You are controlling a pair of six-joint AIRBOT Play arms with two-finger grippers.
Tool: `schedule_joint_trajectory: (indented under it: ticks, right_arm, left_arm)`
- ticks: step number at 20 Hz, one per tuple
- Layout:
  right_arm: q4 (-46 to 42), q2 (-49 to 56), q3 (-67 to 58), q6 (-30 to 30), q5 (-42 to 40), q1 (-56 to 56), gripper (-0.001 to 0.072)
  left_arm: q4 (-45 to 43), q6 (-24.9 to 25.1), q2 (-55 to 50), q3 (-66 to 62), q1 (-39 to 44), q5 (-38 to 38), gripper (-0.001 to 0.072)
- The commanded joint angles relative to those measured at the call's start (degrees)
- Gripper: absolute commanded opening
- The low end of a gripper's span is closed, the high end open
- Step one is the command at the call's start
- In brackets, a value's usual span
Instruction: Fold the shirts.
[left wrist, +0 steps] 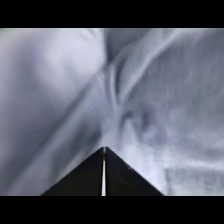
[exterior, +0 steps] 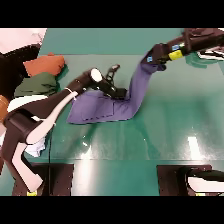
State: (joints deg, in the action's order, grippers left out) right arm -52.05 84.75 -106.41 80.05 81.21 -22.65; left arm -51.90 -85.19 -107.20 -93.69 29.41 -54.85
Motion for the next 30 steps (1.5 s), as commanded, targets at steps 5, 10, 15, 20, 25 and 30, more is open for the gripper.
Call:
schedule_joint_trajectory:
  ticks: [5, 10, 15, 20, 25, 30]
  right_arm:
    - [10.80, 12.24, -8.57, -4.00, -5.99, -16.02, 0.0012]
    - [11.58, 24.00, -11.45, -9.27, -15.17, -28.04, 0.0607]
    - [5.84, 22.73, -6.49, -6.93, -4.07, -22.80, 0.0546]
    - [-0.68, 10.95, 15.63, -2.95, -4.52, -7.93, 0.0529]
    - [4.81, 4.17, 38.38, 1.46, -15.52, 4.50, 0.0637]
    - [18.29, 10.62, 41.38, -5.29, -19.80, 2.60, 0.0632]
  left_arm:
    - [-11.28, 0.15, 18.40, -0.11, -20.13, -6.58, 0.0028]
    - [-12.61, 0.15, 29.03, -0.11, -32.59, -8.96, 0.0029]
    - [-13.62, 1.29, 31.74, -0.09, -35.74, -13.75, 0.0029]
    - [-13.73, 1.68, 31.74, -0.04, -35.56, -15.89, 0.0029]
    - [-13.53, 1.66, 31.71, -0.04, -35.56, -15.56, 0.0029]
    - [-13.44, 1.64, 31.63, -0.04, -35.56, -15.08, 0.0028]
